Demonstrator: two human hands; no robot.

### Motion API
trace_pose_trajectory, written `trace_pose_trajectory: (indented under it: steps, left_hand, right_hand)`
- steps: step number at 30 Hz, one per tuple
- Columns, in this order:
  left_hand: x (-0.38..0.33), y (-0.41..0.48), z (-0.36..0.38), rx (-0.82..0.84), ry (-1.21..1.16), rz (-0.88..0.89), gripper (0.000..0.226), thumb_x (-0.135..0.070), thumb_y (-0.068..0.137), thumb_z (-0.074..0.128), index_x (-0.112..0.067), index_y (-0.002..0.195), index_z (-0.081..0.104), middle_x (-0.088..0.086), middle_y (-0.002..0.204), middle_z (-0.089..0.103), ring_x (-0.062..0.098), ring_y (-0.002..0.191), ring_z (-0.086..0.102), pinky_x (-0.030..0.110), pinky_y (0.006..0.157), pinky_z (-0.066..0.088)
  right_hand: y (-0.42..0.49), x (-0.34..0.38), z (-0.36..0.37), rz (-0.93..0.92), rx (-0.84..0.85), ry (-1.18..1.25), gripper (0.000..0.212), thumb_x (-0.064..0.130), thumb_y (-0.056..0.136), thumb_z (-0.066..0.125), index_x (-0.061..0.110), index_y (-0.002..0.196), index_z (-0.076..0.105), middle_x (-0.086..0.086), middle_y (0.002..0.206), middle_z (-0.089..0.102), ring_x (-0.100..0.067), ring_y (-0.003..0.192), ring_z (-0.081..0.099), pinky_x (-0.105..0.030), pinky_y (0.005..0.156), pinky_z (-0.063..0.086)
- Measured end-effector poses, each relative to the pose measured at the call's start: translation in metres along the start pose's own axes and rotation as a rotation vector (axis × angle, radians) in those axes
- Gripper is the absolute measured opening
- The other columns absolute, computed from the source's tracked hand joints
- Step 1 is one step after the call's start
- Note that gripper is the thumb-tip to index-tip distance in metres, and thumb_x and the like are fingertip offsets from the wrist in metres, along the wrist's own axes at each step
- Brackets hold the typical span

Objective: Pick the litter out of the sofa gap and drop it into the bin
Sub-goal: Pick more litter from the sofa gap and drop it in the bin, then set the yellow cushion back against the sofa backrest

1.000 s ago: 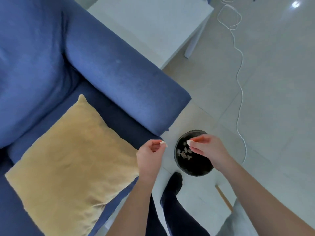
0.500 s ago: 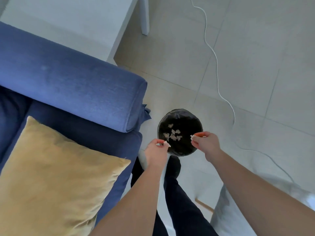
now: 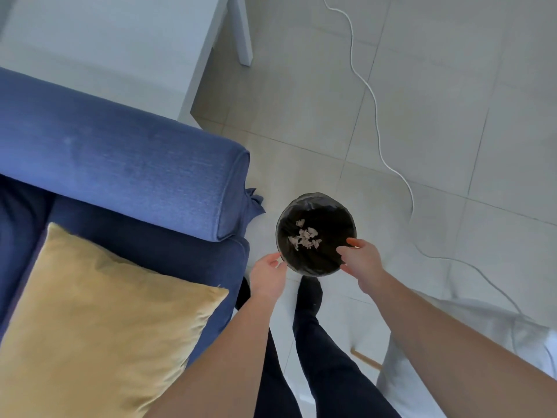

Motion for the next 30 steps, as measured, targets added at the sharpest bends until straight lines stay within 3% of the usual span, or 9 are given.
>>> trace_pose_trajectory:
  steps: [4,9,13,17,19,21,23,27,30]
  left_hand:
    - [-0.002,-0.017,-0.021,-0.037,0.001,0.009,0.040,-0.018,0.105,0.059,-0.019,0.144,0.066,0.008,0.137,0.069,0.027,0.120,0.068,0.040,0.107,0.054]
    - [-0.013,-0.045,-0.057,-0.122,-0.164,0.034,0.046,-0.023,0.102,0.058,-0.022,0.149,0.062,0.014,0.132,0.073,0.027,0.097,0.070,0.035,0.087,0.056]
    - [-0.014,-0.075,-0.094,-0.191,-0.319,0.052,0.050,-0.029,0.101,0.061,-0.022,0.151,0.059,0.001,0.131,0.073,0.017,0.112,0.070,0.029,0.093,0.052]
    - [-0.002,-0.104,-0.137,-0.279,-0.471,0.041,0.051,-0.029,0.101,0.060,-0.022,0.152,0.056,-0.004,0.119,0.072,0.018,0.104,0.070,0.031,0.091,0.058]
    - [0.009,-0.116,-0.161,-0.318,-0.540,0.032,0.051,-0.029,0.102,0.059,-0.023,0.152,0.055,-0.002,0.124,0.071,0.012,0.099,0.069,0.022,0.081,0.056]
    - [0.021,-0.126,-0.184,-0.359,-0.596,0.006,0.052,-0.030,0.102,0.058,-0.023,0.153,0.055,0.003,0.132,0.070,0.019,0.110,0.070,0.026,0.091,0.057]
    - [0.038,-0.136,-0.208,-0.403,-0.639,-0.024,0.052,-0.032,0.102,0.058,-0.025,0.154,0.055,0.002,0.138,0.068,0.025,0.120,0.068,0.038,0.105,0.055]
    - [0.081,-0.157,-0.250,-0.515,-0.641,-0.039,0.049,-0.038,0.104,0.058,-0.027,0.153,0.055,-0.005,0.143,0.063,0.012,0.096,0.066,0.026,0.078,0.050]
    - [0.120,-0.167,-0.276,-0.567,-0.647,-0.100,0.050,-0.038,0.106,0.057,-0.027,0.154,0.053,-0.002,0.147,0.061,0.012,0.093,0.063,0.028,0.079,0.047]
  right_hand:
    - [-0.026,0.015,0.002,-0.044,0.056,-0.051,0.053,0.009,0.096,0.072,0.013,0.147,0.060,-0.011,0.113,0.070,-0.028,0.101,0.068,-0.036,0.079,0.060]
    - [-0.071,0.044,0.020,-0.134,0.178,-0.107,0.046,0.012,0.097,0.072,0.016,0.143,0.064,-0.010,0.123,0.070,-0.029,0.114,0.068,-0.042,0.092,0.062]
    - [-0.107,0.066,0.046,-0.221,0.280,-0.177,0.043,0.013,0.097,0.072,0.016,0.139,0.067,-0.003,0.108,0.075,-0.017,0.100,0.072,-0.035,0.084,0.062]
    - [-0.143,0.082,0.080,-0.282,0.355,-0.281,0.042,0.013,0.096,0.071,0.019,0.138,0.069,-0.005,0.097,0.076,-0.019,0.089,0.070,-0.040,0.090,0.064]
    - [-0.163,0.088,0.100,-0.314,0.394,-0.349,0.044,0.013,0.095,0.069,0.019,0.139,0.069,-0.011,0.094,0.071,-0.022,0.088,0.067,-0.044,0.094,0.062]
    - [-0.183,0.092,0.122,-0.349,0.426,-0.414,0.045,0.015,0.094,0.068,0.021,0.139,0.069,-0.014,0.100,0.071,-0.025,0.094,0.068,-0.047,0.099,0.061]
    - [-0.206,0.095,0.148,-0.375,0.456,-0.470,0.044,0.017,0.094,0.068,0.023,0.138,0.069,-0.005,0.103,0.071,-0.020,0.096,0.067,-0.046,0.099,0.061]
    - [-0.245,0.093,0.201,-0.426,0.500,-0.597,0.046,0.020,0.093,0.071,0.022,0.139,0.068,0.002,0.102,0.070,-0.025,0.107,0.071,-0.041,0.094,0.060]
    - [-0.272,0.086,0.238,-0.469,0.513,-0.706,0.047,0.023,0.089,0.071,0.026,0.136,0.069,-0.001,0.090,0.068,-0.024,0.084,0.065,-0.049,0.094,0.061]
Point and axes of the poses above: each hand's wrist, its own y-axis towards the middle knuckle, its own z-axis out of the palm, x = y × z, the point moved 4 cm from there along y, towards the middle knuckle
